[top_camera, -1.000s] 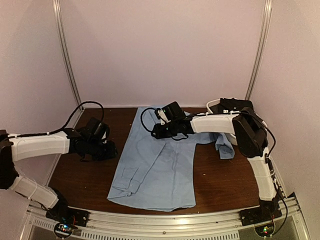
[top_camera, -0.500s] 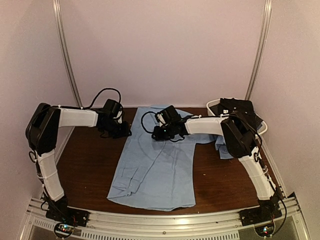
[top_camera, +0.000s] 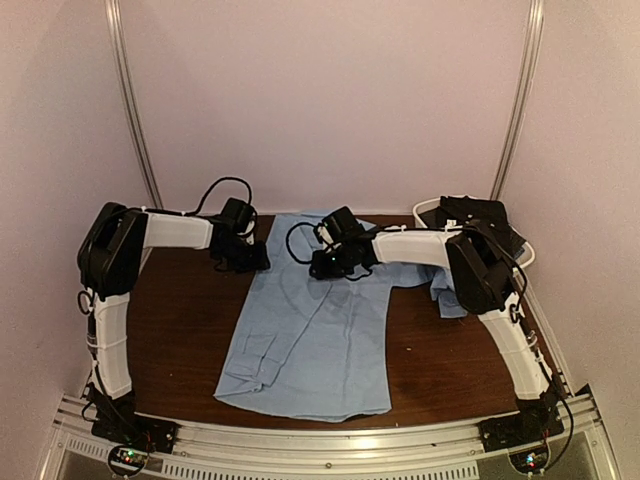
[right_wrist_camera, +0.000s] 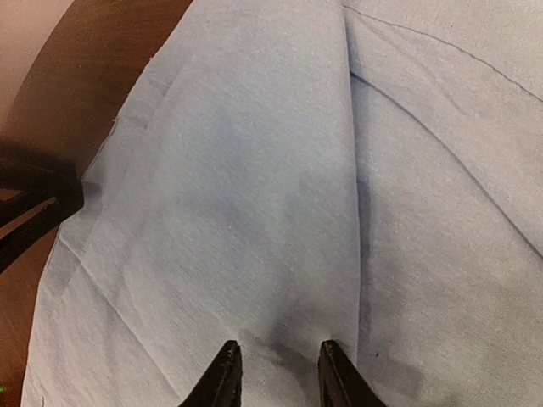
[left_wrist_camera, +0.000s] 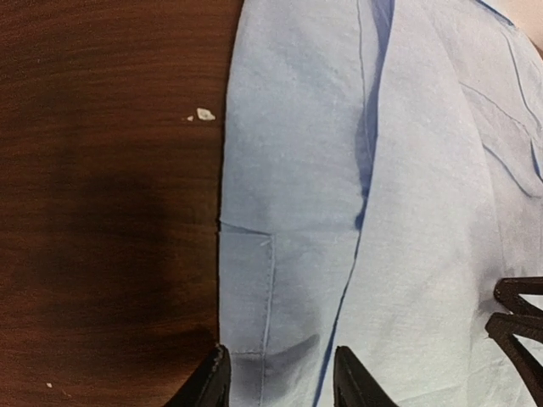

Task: Fold and stack the long sleeve shirts
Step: Pick up the sleeve from the 1/3-folded shirt.

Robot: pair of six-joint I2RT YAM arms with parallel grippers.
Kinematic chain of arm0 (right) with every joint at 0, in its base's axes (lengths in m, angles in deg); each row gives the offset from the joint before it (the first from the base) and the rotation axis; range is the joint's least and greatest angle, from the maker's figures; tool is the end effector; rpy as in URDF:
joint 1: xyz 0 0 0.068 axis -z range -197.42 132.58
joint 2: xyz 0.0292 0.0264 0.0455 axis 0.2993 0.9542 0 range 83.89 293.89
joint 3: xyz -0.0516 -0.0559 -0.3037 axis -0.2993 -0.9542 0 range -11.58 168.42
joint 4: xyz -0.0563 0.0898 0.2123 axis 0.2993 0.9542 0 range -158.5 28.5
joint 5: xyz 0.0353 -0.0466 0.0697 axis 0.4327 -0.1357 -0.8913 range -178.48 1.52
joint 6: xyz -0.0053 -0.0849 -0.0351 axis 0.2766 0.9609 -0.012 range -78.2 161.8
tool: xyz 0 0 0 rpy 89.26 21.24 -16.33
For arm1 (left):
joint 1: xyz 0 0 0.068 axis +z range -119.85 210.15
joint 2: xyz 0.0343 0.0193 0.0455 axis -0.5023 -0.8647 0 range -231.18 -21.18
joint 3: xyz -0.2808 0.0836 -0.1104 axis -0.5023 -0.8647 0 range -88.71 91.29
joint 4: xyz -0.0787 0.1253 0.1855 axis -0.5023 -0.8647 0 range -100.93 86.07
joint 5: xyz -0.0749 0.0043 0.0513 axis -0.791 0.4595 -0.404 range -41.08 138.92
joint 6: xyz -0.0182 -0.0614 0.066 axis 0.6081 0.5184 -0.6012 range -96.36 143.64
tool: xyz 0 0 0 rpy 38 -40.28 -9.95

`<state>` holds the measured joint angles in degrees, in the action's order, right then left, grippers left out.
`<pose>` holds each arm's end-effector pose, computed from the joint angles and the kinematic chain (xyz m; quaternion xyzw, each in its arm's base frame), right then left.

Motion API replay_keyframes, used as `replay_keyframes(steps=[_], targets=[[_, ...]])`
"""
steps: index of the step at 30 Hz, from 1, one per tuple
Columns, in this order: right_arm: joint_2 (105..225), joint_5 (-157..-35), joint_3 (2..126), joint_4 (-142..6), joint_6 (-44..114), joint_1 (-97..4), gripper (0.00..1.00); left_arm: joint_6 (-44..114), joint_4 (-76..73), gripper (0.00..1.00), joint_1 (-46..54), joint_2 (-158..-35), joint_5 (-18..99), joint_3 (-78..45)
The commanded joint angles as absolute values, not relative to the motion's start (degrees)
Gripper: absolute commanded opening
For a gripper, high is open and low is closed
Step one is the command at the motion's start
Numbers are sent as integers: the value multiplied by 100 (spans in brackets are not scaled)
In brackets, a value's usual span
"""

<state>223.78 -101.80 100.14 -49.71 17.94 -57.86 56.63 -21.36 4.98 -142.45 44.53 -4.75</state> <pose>0.4293 0.3911 0.1469 -0.1753 0.9082 0.2852 0.2510 0.4312 -0.2095 0.1620 -0.0534 0.9509 -0.1790 0.2468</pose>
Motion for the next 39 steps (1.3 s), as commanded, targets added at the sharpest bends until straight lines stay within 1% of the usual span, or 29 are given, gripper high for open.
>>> replay_keyframes(steps=[1,8,10,16,23,31,36,39], targets=[[21799,-9904,10037,-4725,1997,-5747,33,5718,-2113,43,535,-14160,4588,-480],[21032,-9808,9336,-4919,2051,-5709,35,5681,-2234,38,545,-14671,4702,-280],[20837,-9788,9138,-4985,2061,-5676,35,5713,-2445,37,545,-14760,4987,-186],[20421,-9638,8720,-5106,2170,-5508,36,5925,-2933,36,598,-14914,5662,-229],[20060,-9489,8227,-5205,2291,-5226,36,6106,-3030,36,786,-14700,6013,-859],[19670,-9390,7674,-5325,2362,-4976,37,6142,-2953,36,1187,-14203,6114,-1649],[19194,-9141,7088,-5587,2245,-4872,37,5855,-2897,36,1240,-14031,5927,-1565],[18813,-8893,6706,-5681,2228,-4846,40,5702,-2877,37,1231,-13876,5825,-1401]])
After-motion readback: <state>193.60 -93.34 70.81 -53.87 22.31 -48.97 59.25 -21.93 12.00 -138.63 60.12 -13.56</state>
